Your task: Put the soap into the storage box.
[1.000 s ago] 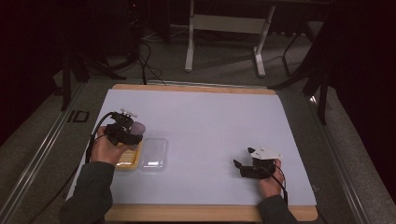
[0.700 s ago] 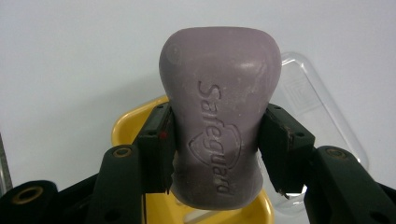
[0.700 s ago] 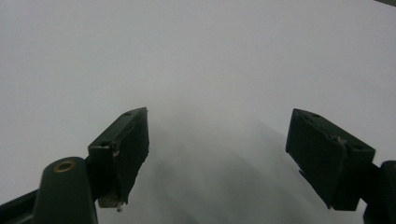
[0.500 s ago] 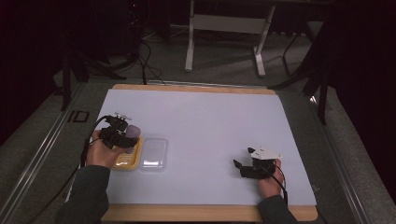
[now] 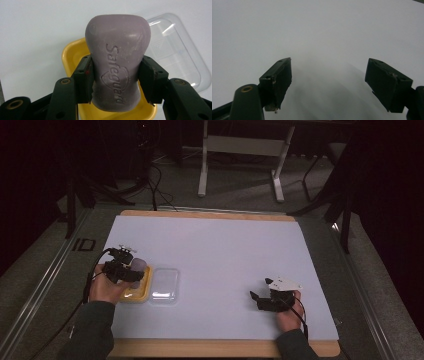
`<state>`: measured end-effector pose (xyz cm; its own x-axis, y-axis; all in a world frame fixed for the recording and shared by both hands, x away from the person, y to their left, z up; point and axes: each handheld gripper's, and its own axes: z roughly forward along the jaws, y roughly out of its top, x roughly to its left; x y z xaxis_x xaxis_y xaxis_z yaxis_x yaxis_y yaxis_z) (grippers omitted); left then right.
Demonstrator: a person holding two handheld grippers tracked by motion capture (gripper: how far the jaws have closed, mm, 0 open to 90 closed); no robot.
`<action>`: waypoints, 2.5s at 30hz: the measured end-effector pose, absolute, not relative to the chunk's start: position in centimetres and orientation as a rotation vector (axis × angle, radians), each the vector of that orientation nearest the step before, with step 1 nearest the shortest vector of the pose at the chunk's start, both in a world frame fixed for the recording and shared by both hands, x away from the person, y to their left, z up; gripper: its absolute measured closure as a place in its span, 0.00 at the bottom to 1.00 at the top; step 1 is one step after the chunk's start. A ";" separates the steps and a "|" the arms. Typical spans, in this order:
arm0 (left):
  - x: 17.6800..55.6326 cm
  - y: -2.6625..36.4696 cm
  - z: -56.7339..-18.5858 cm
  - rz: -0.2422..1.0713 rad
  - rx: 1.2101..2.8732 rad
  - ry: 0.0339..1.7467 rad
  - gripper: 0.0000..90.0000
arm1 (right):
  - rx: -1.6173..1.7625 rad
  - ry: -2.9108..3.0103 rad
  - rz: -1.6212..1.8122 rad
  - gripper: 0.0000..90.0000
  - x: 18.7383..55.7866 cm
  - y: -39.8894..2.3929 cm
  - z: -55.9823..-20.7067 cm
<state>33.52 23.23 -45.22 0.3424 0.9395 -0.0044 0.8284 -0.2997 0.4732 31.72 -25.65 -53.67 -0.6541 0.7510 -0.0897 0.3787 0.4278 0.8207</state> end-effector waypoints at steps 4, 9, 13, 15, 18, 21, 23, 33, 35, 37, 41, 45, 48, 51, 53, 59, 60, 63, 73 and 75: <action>33.4 23.4 -45.6 0.376 2.214 1.571 0.55 | 0.956 2.239 1.119 0.23 31.7 -25.6 -53.7; 33.3 23.6 -46.2 0.367 2.218 1.591 0.55 | 0.954 2.239 1.119 0.23 31.7 -25.6 -53.7; 33.2 23.7 -46.8 0.355 2.223 1.611 0.55 | 0.955 2.238 1.120 0.23 31.7 -25.6 -53.7; 33.2 23.7 -46.9 0.350 2.222 1.615 0.55 | 0.955 2.238 1.120 0.23 31.7 -25.6 -53.7; 33.3 23.5 -47.3 0.348 2.222 1.631 0.55 | 0.955 2.239 1.120 0.23 31.7 -25.6 -53.7; 33.4 23.4 -47.6 0.345 2.228 1.648 0.55 | 0.955 2.239 1.120 0.23 31.7 -25.6 -53.7; 33.5 23.3 -47.7 0.352 2.231 1.654 0.55 | 0.955 2.239 1.120 0.23 31.7 -25.6 -53.7; 34.2 22.1 -48.8 0.397 2.285 1.712 0.54 | 0.954 2.240 1.123 0.23 31.7 -25.6 -53.7; 34.3 21.9 -49.1 0.404 2.295 1.714 0.54 | 0.955 2.240 1.124 0.23 31.7 -25.7 -53.7; 34.3 22.0 -49.2 0.401 2.283 1.722 0.53 | 0.953 2.240 1.123 0.23 31.7 -25.7 -53.7; 34.3 22.2 -49.1 0.379 2.263 1.723 0.50 | 0.954 2.241 1.122 0.23 31.7 -25.6 -53.7; 34.4 22.2 -49.2 0.356 2.259 1.731 0.46 | 0.953 2.240 1.123 0.23 31.7 -25.6 -53.7; 34.4 22.2 -49.1 0.364 2.257 1.733 0.45 | 0.954 2.240 1.123 0.23 31.7 -25.6 -53.7; 34.3 22.3 -48.9 0.369 2.252 1.732 0.40 | 0.953 2.240 1.124 0.23 31.7 -25.6 -53.7; 34.2 22.3 -48.8 0.375 2.246 1.726 0.39 | 0.953 2.240 1.123 0.23 31.7 -25.6 -53.7; 33.9 22.2 -48.0 0.405 2.231 1.708 0.38 | 0.953 2.238 1.125 0.23 31.7 -25.6 -53.7; 33.8 22.1 -47.8 0.415 2.226 1.700 0.38 | 0.953 2.239 1.124 0.23 31.7 -25.6 -53.7; 33.6 21.8 -47.3 0.423 2.220 1.671 0.37 | 0.953 2.239 1.124 0.23 31.7 -25.6 -53.7; 33.3 20.0 -46.6 0.445 2.231 1.552 0.37 | 0.953 2.237 1.126 0.23 31.7 -25.7 -53.7; 33.3 19.5 -46.5 0.451 2.241 1.509 0.37 | 0.953 2.237 1.126 0.23 31.7 -25.7 -53.7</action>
